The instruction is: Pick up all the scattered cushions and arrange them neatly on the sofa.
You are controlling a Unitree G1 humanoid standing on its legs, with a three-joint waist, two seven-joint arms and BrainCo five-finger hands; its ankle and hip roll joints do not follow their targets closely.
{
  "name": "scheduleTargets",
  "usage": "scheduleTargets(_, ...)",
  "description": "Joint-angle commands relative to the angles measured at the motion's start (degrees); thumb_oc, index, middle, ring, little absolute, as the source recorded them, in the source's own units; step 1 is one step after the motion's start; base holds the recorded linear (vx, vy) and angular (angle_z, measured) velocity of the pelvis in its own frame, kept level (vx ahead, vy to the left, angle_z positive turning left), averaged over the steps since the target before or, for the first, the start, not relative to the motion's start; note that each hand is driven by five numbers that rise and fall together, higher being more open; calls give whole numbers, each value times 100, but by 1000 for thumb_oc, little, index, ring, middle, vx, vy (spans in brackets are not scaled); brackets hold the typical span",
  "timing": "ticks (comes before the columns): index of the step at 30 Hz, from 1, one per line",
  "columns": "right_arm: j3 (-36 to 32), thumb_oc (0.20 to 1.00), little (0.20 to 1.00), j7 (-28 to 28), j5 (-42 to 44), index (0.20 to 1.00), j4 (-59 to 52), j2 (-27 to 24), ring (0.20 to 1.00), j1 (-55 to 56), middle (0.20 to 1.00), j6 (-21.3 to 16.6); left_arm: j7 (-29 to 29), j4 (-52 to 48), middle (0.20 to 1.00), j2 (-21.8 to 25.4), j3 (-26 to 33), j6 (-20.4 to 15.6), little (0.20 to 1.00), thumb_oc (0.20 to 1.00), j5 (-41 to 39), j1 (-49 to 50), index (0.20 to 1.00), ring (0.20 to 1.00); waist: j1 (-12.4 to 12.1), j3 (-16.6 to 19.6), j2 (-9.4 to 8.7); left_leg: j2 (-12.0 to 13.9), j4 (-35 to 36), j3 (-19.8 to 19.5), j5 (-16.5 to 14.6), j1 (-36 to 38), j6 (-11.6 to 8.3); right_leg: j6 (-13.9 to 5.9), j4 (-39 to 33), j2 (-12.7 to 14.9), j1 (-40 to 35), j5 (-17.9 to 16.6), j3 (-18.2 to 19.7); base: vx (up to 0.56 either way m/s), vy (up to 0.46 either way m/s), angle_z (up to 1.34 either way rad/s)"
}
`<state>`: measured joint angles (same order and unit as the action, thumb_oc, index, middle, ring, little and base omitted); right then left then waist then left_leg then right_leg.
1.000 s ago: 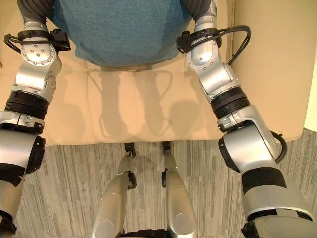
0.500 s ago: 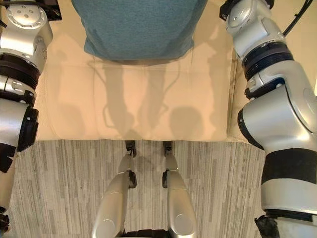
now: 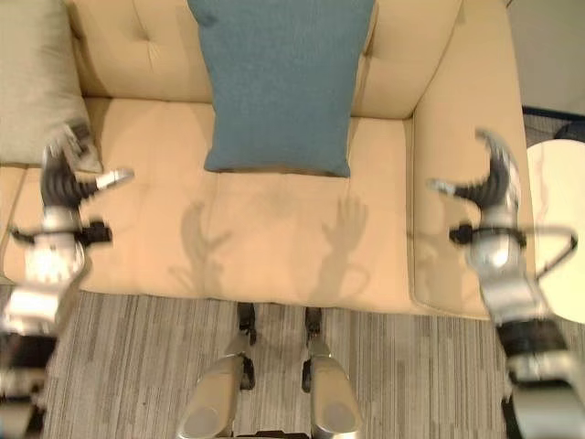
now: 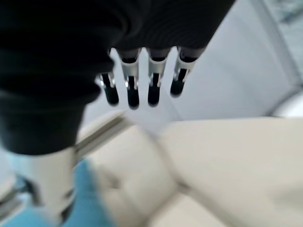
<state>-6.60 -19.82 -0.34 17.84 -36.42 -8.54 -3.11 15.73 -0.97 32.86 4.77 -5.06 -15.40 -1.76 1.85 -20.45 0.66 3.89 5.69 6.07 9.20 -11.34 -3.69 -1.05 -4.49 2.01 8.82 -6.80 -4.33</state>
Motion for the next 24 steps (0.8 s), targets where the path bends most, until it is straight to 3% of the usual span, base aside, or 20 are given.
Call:
scheduleTargets(1, 490, 1000, 1000, 548, 40, 1000, 624, -17, 1000, -866, 1000, -237, -515, 1014, 1000, 226, 127, -154, 1000, 1000, 443, -1084, 1000, 1000, 94, 465, -35, -129, -69, 174, -653, 389, -149, -405, -51, 294, -58, -66, -23, 99, 82, 7)
scheduleTargets(3, 183, 1000, 1000, 922, 18, 1000, 569, 491, 1000, -238, 1000, -300, -773, 996, 1000, -130, 337, -188, 1000, 1000, 555, -241, 1000, 1000, 118, 792, 18, -140, -69, 195, -751, 601, -113, -426, -51, 277, -244, -44, -26, 82, 101, -6)
scheduleTargets(6, 66, 1000, 1000, 1275, -57, 1000, 776, 740, 1000, 335, 1000, -328, -1021, 1235, 1000, -582, 422, -159, 1000, 1000, 647, 395, 1000, 1000, 153, 1063, 49, -116, -69, 227, -823, 832, -110, -453, -51, 275, -443, -30, -40, 16, 59, -12)
scheduleTargets(10, 445, 1000, 1000, 1650, -305, 1000, 1798, 1076, 1000, 706, 1000, -334, -1321, 2522, 1000, -1055, 184, -125, 1000, 1000, 973, 804, 1000, 1000, 231, 1388, 28, -58, -69, 302, -876, 1070, -130, -468, -51, 268, -682, -7, -54, -22, 16, -3)
scheduleTargets(13, 997, 1000, 1000, 1622, -635, 1000, 2876, 1268, 1000, 619, 1000, -334, -1315, 3828, 1000, -1371, -114, -145, 1000, 1000, 1332, 760, 1000, 1000, 268, 1534, 8, -30, -69, 354, -916, 1252, -111, -454, -51, 224, -860, 40, -26, -54, 14, -6)
scheduleTargets(20, 1324, 1000, 1000, 1360, -874, 1000, 4794, 1662, 1000, 559, 1000, -233, -1184, 6350, 1000, -1903, -132, -95, 1000, 1000, 1303, 610, 1000, 1000, 258, 1771, -88, 29, -69, 354, -1022, 1504, -47, -395, 52, 156, -1042, 197, 108, -30, -25, -12)
scheduleTargets(24, 1401, 1000, 1000, 1322, -910, 1000, 5250, 1680, 1000, 576, 1000, -207, -1146, 6651, 1000, -1871, -139, -81, 1000, 1000, 1321, 586, 1000, 1000, 232, 1769, -97, 105, -69, 333, -985, 1559, -53, -337, 356, 90, -1022, 374, 168, -39, -74, -1)
